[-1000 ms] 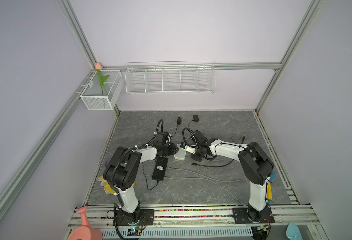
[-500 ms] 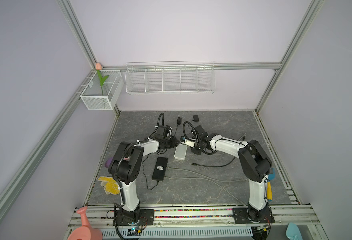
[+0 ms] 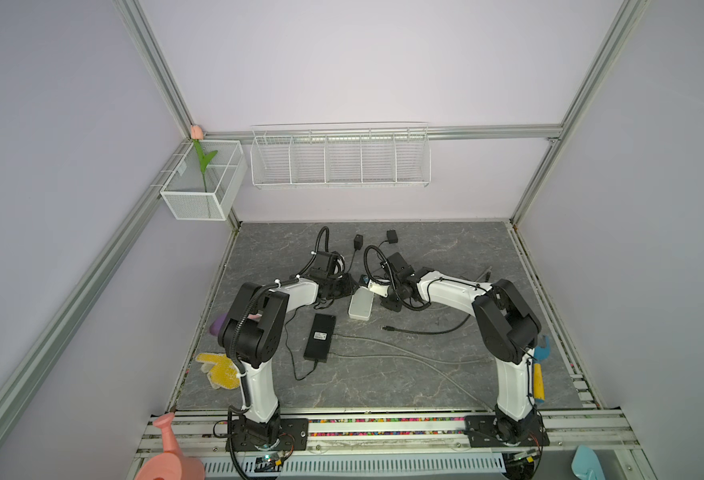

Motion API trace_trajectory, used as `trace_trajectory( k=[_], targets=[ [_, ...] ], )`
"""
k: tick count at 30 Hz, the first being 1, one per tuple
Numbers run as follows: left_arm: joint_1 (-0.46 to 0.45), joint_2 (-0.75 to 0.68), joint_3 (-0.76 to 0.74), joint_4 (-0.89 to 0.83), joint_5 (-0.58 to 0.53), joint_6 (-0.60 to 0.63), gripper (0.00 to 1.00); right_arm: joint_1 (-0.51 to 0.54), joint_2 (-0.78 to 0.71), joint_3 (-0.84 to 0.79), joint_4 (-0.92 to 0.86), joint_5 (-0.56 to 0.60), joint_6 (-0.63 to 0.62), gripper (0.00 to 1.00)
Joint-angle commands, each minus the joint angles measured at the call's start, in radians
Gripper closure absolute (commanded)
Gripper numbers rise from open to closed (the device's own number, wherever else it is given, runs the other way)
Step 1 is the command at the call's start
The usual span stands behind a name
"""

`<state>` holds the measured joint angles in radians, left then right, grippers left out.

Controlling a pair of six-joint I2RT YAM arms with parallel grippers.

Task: Insert the plug into the switch port
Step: 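Push the grey plug into the box port while the left gripper holds the box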

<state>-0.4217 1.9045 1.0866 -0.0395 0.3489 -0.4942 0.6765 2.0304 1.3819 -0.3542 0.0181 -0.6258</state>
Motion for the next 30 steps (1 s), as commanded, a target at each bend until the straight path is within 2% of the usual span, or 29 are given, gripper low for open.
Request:
trace_trajectory(
  k=[1,21,30],
  targets=[
    [-0.008,0.015,0.010,-0.013,0.009,0.014,0.69,0.008,0.025,0.010,-0.030,-0.021,-0.026,0.94],
    [-0.037,0.034,-0.005,-0.010,-0.005,0.018,0.71,0.018,0.052,0.074,-0.066,-0.063,-0.021,0.93],
    [-0.050,0.024,-0.025,-0.019,-0.030,0.019,0.72,0.015,0.011,0.057,-0.042,-0.090,-0.003,0.94]
  ],
)
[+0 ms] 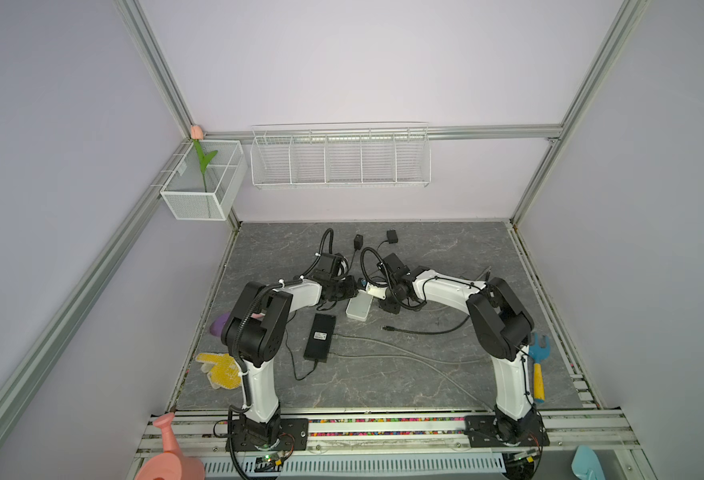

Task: Insert the plug into the switch port
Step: 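Push the grey plug into the box port while the left gripper holds the box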

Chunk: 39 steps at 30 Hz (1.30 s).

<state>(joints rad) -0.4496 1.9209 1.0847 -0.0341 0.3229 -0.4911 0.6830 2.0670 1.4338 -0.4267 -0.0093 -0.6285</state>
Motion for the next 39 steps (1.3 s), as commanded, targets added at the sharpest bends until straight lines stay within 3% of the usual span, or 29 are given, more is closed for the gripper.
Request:
trace_trajectory(
  k=[1,39],
  targets=[
    [-0.024,0.006,-0.025,-0.023,-0.007,0.015,0.72,0.008,-0.028,0.001,0.035,-0.067,0.004,0.93],
    [-0.057,-0.021,-0.104,0.008,-0.045,-0.023,0.73,0.011,-0.053,-0.058,0.123,-0.181,0.125,0.94]
  ],
)
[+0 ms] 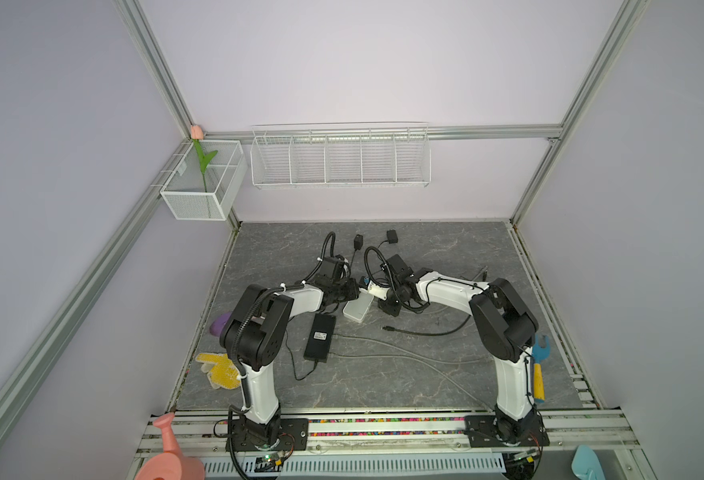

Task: Insert the plug into the switch port
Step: 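Push the grey plug into the box port while the left gripper holds the box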

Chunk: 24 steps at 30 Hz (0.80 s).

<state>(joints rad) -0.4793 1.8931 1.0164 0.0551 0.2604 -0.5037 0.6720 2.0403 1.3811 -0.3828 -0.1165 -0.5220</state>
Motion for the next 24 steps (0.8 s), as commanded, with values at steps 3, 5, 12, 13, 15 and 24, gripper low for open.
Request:
trace_trajectory(
  k=[3,5,12,13,15,24],
  targets=[
    [-0.030,0.006,-0.040,-0.078,0.017,-0.013,0.73,0.024,-0.023,-0.008,0.094,-0.077,0.033,0.94],
    [-0.031,0.007,-0.042,-0.075,0.019,-0.013,0.73,0.025,-0.023,-0.006,0.109,-0.069,0.046,0.93],
    [-0.045,0.008,-0.057,-0.056,0.032,-0.018,0.73,0.027,-0.012,0.009,0.160,-0.094,0.067,0.93],
    [-0.047,0.008,-0.063,-0.051,0.037,-0.019,0.73,0.028,-0.008,0.010,0.167,-0.094,0.062,0.94],
    [-0.050,0.009,-0.069,-0.044,0.049,-0.017,0.73,0.030,-0.003,0.013,0.178,-0.100,0.056,0.93],
    [-0.075,0.009,-0.074,-0.040,0.088,-0.006,0.73,0.030,0.009,0.015,0.280,-0.152,0.065,0.93]
  ],
)
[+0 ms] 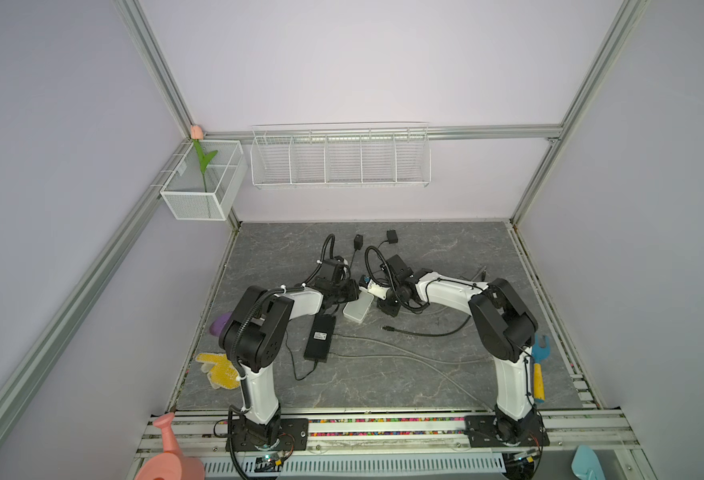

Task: Insert the plug into the switch port
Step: 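Push the grey plug into the box port while the left gripper holds the box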

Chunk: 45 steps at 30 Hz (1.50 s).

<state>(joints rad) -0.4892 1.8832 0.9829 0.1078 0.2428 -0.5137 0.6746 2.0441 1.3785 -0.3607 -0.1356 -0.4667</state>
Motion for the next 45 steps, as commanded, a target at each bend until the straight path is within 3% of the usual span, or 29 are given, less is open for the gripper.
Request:
trace_trajectory(
  k=[1,20,32,45],
  targets=[
    [-0.069,0.020,-0.041,-0.092,0.108,0.004,0.73,0.028,0.005,0.018,0.275,-0.139,0.015,0.94],
    [-0.080,0.042,-0.094,-0.037,0.220,0.004,0.73,0.027,0.016,-0.003,0.516,-0.194,0.120,0.93],
    [-0.109,0.058,-0.093,-0.048,0.237,0.027,0.73,0.033,0.044,0.047,0.544,-0.223,0.120,0.93],
    [-0.083,0.060,-0.021,-0.120,0.213,0.059,0.74,0.018,0.023,0.041,0.434,-0.174,0.043,0.93]
  ],
)
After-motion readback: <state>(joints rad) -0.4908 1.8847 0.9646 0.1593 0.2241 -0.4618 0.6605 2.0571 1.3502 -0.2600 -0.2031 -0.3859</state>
